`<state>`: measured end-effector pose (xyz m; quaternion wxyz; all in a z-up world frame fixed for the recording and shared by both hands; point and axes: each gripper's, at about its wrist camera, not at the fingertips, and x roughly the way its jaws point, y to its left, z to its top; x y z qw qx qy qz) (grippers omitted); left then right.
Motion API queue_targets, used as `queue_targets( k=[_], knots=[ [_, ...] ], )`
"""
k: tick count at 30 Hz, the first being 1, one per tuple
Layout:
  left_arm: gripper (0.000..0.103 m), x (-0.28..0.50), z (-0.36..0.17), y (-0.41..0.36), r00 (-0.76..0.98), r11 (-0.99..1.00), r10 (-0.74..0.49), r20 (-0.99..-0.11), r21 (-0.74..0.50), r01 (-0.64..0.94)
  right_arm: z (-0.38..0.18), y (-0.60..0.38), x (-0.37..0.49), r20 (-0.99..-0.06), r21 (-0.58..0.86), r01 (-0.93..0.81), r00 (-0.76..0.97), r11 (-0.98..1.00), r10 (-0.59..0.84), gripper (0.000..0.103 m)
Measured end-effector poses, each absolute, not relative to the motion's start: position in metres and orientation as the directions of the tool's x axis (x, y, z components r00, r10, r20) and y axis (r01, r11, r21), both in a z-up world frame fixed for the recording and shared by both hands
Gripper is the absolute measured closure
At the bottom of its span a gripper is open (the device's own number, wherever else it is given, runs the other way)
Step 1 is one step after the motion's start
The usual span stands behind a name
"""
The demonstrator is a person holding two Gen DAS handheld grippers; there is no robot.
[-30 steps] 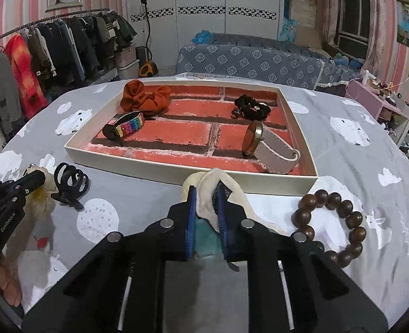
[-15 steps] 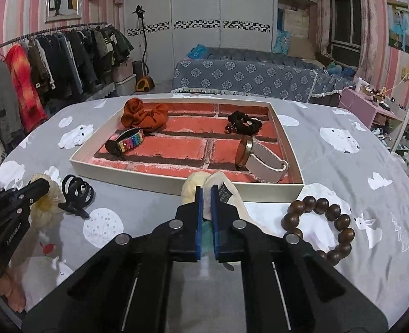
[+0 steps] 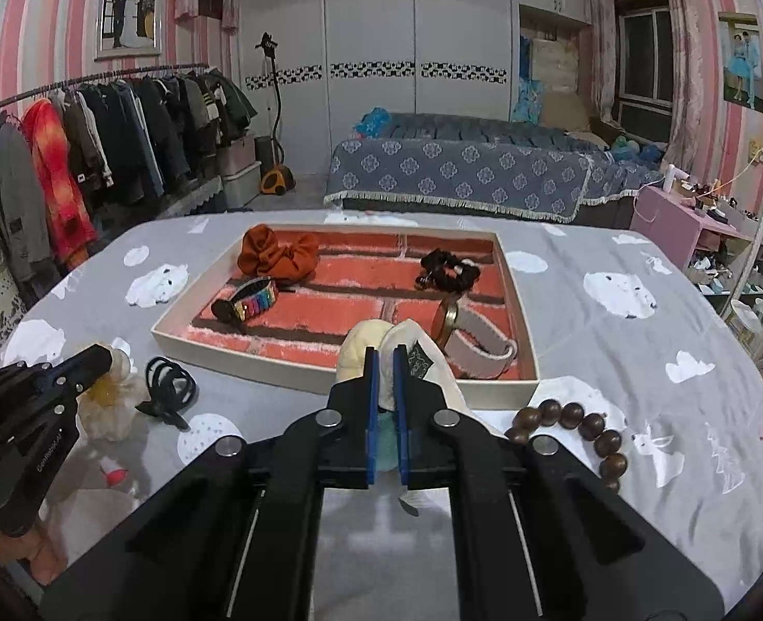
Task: Organize jewelry
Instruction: 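Carry the flower clip and card holder over the brick-pattern tray with both tools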
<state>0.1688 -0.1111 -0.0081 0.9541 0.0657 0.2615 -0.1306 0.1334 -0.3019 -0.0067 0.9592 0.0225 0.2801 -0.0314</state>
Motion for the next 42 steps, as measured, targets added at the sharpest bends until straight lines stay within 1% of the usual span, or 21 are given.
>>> queue_targets(
  k=[9,26,31,42],
  knots=[
    [0.103,0.159,0.012,-0.115,0.842,0.955,-0.233,-0.486,0.05,0.293,0.014,-0.307,0.116,-0.502,0.035,0.069,0.864,0.997,-0.042,0.097],
    [0.103,0.109,0.064,-0.108,0.887,0.958,-0.238,-0.396,0.053,0.28,0.064,-0.304,0.049,-0.38,0.059,0.031,0.925,0.998,-0.006,0.097],
    [0.103,0.093,0.077,-0.105,0.896,0.957,-0.242,-0.372,0.057,0.283,0.072,-0.305,0.024,-0.35,0.074,0.031,0.937,0.997,-0.004,0.097],
    [0.103,0.072,0.091,-0.107,0.912,0.96,-0.229,-0.34,0.076,0.27,0.082,-0.309,0.0,-0.316,0.097,0.023,0.949,0.995,0.009,0.097]
  ],
)
